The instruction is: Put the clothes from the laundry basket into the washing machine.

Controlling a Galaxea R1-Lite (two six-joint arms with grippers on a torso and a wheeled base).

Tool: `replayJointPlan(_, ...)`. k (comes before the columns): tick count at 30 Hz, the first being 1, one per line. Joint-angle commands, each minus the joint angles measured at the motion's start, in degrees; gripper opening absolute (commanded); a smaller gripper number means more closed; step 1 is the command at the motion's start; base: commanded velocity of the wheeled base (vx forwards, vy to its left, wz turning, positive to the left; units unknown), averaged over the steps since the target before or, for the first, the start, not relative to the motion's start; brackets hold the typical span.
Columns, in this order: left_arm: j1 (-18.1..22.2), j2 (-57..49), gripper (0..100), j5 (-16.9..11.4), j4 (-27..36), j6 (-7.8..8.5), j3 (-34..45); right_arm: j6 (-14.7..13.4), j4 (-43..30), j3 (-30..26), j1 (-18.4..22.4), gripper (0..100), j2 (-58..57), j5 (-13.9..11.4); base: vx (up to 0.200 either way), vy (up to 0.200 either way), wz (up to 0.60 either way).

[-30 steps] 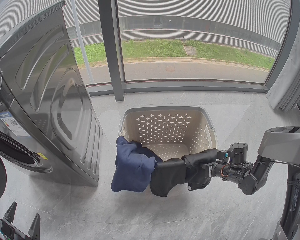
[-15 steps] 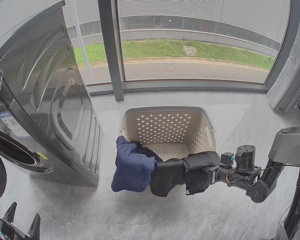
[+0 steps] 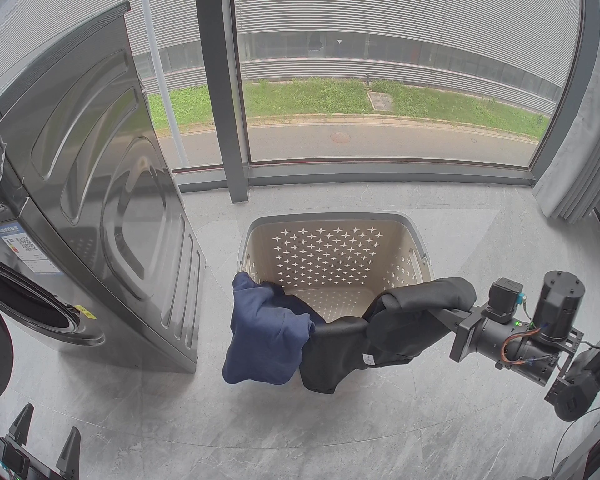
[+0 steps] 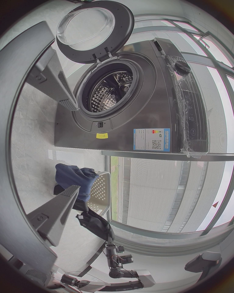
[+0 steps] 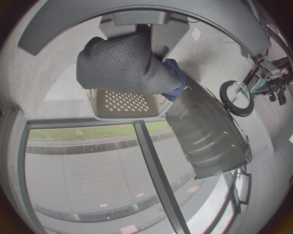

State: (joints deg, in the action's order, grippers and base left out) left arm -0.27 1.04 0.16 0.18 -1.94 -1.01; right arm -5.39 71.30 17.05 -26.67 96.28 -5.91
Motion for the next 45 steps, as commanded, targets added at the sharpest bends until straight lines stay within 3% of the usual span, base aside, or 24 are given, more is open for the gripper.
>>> replayJointPlan(1,0.0,-0.6,100,0.0,0.0,0.0,0.8,0.8,-2.5,-0.4,-5.1,0,-11.6,1.2,0.0,0.0,0.0)
replayJointPlan(5,0.0,-0.6,100,0.0,0.0,0.09,0.8,0.9,-4.8,-0.9,-8.0,0,-13.0,3.6,0.0,0.0,0.0)
replayJointPlan(27,-0.1,-0.4,100,0.0,0.0,-0.08,0.8,1.2,-4.2,-1.7,-9.3,0,-14.4,3.7,-0.164,0.0,0.0)
replayJointPlan(45,-0.1,-0.4,100,0.0,0.0,-0.43,0.8,1.0,-3.9,-1.1,-10.9,0,-14.4,3.5,0.0,0.2,0.0)
